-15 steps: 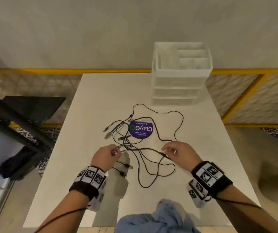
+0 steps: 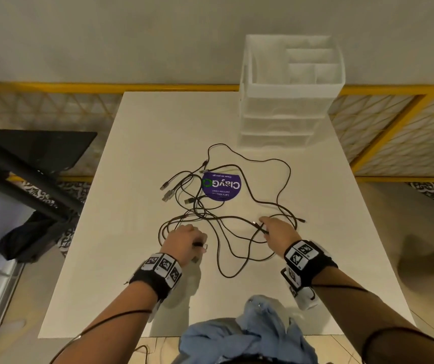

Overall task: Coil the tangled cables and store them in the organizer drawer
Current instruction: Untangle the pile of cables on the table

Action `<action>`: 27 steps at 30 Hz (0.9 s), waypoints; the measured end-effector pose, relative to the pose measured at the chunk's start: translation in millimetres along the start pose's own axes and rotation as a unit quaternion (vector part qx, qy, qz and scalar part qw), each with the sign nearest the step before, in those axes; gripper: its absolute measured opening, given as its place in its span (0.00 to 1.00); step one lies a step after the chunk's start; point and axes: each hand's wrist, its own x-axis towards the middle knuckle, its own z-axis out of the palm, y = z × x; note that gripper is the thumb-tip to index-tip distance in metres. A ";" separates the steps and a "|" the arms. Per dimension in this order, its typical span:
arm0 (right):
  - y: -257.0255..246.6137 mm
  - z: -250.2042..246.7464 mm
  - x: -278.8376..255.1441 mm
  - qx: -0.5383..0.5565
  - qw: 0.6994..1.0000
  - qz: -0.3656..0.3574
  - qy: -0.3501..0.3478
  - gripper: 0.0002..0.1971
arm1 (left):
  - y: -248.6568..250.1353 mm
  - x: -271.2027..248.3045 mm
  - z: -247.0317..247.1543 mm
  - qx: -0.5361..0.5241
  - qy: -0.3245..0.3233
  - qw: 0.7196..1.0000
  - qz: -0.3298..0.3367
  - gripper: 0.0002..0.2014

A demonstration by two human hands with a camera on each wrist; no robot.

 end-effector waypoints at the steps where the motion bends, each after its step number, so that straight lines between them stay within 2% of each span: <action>1: 1.5 0.5 0.5 0.009 1.000 -0.007 0.008 0.23 | 0.9 0.6 0.0 0.000 0.001 1.000 0.005 0.13; 6: 4.7 -5.6 -4.6 0.007 1.000 -0.024 0.011 0.15 | 2.8 -1.4 3.1 -0.014 0.007 1.000 0.019 0.12; 11: 10.1 -3.3 -8.5 0.044 0.999 -0.003 0.021 0.14 | 0.1 -2.1 7.5 -0.042 0.018 0.999 0.008 0.14; 14: 13.0 1.4 -14.0 0.038 0.999 -0.022 0.026 0.14 | 2.1 -1.3 9.6 -0.081 0.044 0.996 0.013 0.15; 15: 13.3 2.2 -16.7 0.040 0.997 -0.043 0.045 0.13 | 5.8 0.1 9.3 -0.076 0.057 0.995 0.032 0.13; 17: 14.0 -0.2 -23.8 0.090 0.980 -0.108 0.142 0.12 | 19.4 5.1 6.4 -0.090 0.093 0.990 0.062 0.10; 19: 16.7 -10.5 -31.2 0.158 0.937 -0.147 0.276 0.11 | 40.2 15.7 0.9 -0.115 0.132 0.981 0.082 0.10; 21: 28.7 -22.2 -33.2 0.192 0.905 -0.122 0.359 0.10 | 64.4 32.2 -1.1 -0.086 0.127 0.981 0.116 0.10; 22: 38.0 -26.1 -31.9 0.191 0.904 -0.087 0.373 0.11 | 76.0 41.3 -0.3 -0.067 0.115 0.982 0.134 0.10; 23: 48.3 -28.4 -28.9 0.177 0.914 -0.044 0.362 0.11 | 88.8 49.5 -0.4 -0.051 0.102 0.983 0.147 0.10; 24: 58.9 -28.6 -25.5 0.150 0.934 0.000 0.323 0.12 | 99.1 57.3 1.1 -0.036 0.084 0.984 0.152 0.10; 26: 77.2 -23.3 -20.9 0.085 0.975 0.067 0.192 0.15 | 115.1 70.7 4.3 0.007 0.037 0.990 0.138 0.12; 27: 84.0 -19.5 -20.6 0.059 0.986 0.085 0.134 0.17 | 119.8 75.2 6.6 0.033 0.006 0.992 0.124 0.14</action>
